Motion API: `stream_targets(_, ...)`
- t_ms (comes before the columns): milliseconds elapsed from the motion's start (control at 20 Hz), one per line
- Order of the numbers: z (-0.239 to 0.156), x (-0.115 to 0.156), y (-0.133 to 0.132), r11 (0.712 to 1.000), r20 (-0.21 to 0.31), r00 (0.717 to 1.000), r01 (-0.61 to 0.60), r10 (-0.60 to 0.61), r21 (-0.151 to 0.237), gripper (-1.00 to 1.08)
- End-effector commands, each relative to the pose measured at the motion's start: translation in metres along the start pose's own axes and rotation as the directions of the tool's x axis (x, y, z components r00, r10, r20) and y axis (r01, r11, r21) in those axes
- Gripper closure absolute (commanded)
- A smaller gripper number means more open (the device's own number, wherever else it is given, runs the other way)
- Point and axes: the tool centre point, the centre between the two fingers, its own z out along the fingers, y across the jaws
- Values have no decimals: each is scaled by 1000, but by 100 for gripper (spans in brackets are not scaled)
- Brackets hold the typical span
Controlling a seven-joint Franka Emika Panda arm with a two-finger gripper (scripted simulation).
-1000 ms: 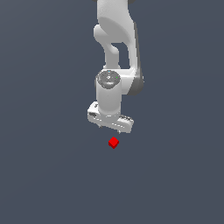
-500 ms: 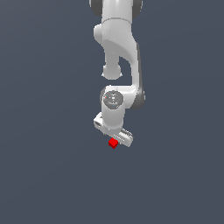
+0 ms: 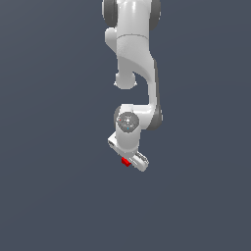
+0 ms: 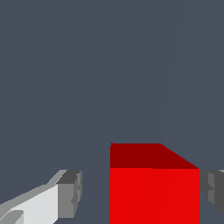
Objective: Pick up the red cube and move it to a goal position.
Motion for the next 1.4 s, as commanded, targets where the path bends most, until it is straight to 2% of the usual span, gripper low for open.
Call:
stream_targets(0, 2, 1, -1, 1000, 0, 1000, -12, 12, 0, -92)
stream_targets(50, 3, 1, -1, 1000, 0, 1000, -12, 12, 0, -92)
stream_targets(100, 3, 1, -1, 1000, 0, 1000, -12, 12, 0, 108)
stream_targets(850, -3, -1, -1, 1000, 0, 1000, -12, 12, 1, 108)
stream_targets(1350, -50, -16, 4, 1000, 1, 1000, -12, 12, 1, 108)
